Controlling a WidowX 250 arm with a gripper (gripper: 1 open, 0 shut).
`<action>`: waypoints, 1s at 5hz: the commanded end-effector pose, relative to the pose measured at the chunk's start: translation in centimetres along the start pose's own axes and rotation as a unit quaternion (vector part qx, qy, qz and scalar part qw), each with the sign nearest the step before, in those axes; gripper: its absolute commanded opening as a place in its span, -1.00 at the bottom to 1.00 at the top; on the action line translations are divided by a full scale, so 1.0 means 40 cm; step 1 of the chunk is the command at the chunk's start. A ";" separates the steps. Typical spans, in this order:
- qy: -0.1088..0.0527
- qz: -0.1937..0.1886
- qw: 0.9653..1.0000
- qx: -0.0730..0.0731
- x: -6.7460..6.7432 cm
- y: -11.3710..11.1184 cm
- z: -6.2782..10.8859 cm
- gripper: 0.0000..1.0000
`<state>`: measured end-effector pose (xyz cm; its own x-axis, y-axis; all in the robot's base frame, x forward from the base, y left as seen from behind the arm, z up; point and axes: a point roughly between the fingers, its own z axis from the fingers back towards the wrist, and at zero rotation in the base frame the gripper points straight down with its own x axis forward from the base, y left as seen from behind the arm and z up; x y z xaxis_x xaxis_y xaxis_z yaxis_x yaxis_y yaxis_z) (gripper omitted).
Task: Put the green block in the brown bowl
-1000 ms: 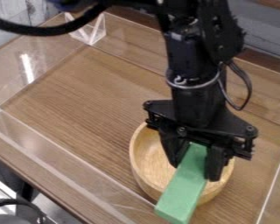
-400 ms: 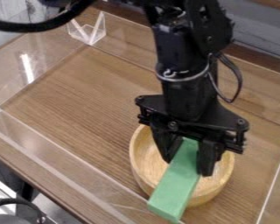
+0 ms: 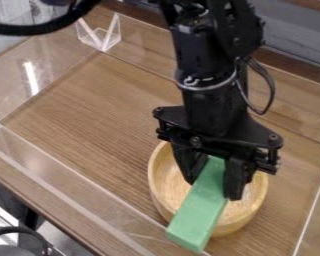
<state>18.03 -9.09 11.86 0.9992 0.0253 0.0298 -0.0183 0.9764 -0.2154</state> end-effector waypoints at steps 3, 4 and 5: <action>-0.025 -0.006 1.000 -0.014 0.008 -0.002 0.026 -1.00; -0.024 -0.006 1.000 -0.016 0.007 0.000 0.027 -1.00; -0.023 -0.005 1.000 -0.017 0.006 0.003 0.028 -1.00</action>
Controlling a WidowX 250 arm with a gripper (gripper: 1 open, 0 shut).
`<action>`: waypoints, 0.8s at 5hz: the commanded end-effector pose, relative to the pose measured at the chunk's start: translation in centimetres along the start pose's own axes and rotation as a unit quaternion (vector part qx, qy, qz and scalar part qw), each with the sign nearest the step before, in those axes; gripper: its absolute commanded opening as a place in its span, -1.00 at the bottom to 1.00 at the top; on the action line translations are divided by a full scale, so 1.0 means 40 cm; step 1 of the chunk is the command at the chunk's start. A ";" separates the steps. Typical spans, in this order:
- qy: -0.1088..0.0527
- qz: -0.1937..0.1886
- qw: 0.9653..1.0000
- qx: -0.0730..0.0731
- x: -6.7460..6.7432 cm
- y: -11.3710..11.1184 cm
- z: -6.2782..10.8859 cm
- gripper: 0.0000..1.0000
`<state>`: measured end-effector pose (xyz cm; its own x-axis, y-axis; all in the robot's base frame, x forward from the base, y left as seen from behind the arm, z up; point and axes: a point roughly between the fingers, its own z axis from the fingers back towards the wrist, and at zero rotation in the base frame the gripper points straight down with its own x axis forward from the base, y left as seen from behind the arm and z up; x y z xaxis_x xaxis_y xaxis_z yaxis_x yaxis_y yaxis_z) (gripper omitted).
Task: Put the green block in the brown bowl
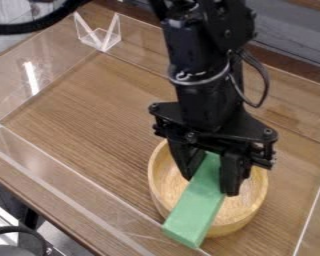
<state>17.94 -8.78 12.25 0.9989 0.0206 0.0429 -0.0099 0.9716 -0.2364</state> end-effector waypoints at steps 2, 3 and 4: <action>-0.014 0.001 1.000 -0.008 0.006 0.002 0.015 -1.00; -0.013 0.002 1.000 -0.009 0.005 0.004 0.014 -1.00; -0.011 0.002 1.000 -0.010 0.004 0.006 0.011 -1.00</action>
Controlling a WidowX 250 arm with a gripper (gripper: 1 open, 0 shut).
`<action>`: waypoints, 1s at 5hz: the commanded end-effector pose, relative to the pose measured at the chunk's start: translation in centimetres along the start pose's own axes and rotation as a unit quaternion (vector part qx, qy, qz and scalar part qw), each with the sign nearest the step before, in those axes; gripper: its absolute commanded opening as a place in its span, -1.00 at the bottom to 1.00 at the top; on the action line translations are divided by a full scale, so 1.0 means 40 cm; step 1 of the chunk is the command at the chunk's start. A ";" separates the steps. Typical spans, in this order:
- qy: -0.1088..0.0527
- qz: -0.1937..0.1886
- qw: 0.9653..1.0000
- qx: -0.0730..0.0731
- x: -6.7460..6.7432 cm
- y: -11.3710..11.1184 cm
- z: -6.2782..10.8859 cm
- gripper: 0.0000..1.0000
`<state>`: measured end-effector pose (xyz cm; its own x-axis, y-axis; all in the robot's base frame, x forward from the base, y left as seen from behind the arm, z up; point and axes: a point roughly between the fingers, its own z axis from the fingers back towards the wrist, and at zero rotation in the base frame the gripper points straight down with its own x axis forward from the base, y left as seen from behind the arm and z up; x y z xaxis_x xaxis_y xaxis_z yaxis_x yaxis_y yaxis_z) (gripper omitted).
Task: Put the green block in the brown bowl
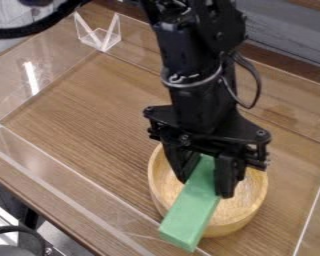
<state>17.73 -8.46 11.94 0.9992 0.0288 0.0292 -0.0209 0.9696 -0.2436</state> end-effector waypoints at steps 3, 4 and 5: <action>-0.015 -0.001 1.000 -0.011 0.007 0.001 0.013 -1.00; -0.015 -0.001 1.000 -0.012 0.007 0.002 0.013 -1.00; -0.015 0.000 1.000 -0.014 0.007 0.003 0.013 -1.00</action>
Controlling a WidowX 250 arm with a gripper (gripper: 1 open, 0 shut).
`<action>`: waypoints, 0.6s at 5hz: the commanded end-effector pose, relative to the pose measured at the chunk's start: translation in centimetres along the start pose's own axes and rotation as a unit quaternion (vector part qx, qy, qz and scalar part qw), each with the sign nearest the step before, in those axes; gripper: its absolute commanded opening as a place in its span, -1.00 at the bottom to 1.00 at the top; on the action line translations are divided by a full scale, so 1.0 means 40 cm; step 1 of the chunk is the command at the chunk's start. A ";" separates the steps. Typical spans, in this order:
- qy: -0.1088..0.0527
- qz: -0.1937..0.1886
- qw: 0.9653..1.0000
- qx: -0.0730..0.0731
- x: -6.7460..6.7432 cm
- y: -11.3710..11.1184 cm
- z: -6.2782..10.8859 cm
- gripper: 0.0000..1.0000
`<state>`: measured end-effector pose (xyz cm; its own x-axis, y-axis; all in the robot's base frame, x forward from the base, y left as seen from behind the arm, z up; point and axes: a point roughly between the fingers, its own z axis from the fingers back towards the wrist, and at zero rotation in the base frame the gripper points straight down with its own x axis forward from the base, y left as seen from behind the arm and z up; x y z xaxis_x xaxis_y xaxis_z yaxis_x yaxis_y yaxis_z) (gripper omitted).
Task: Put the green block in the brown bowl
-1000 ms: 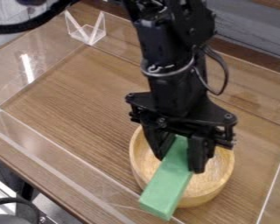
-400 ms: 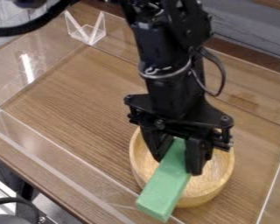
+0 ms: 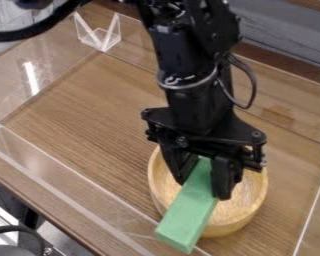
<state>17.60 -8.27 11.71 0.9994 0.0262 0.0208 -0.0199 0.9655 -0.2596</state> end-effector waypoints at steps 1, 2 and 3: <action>-0.019 0.001 1.000 -0.007 0.009 -0.002 0.017 -1.00; -0.019 0.001 1.000 -0.009 0.009 -0.001 0.018 -1.00; -0.020 0.002 1.000 -0.011 0.009 0.000 0.019 -1.00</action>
<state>17.57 -8.14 11.66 0.9993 0.0297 0.0208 -0.0230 0.9631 -0.2682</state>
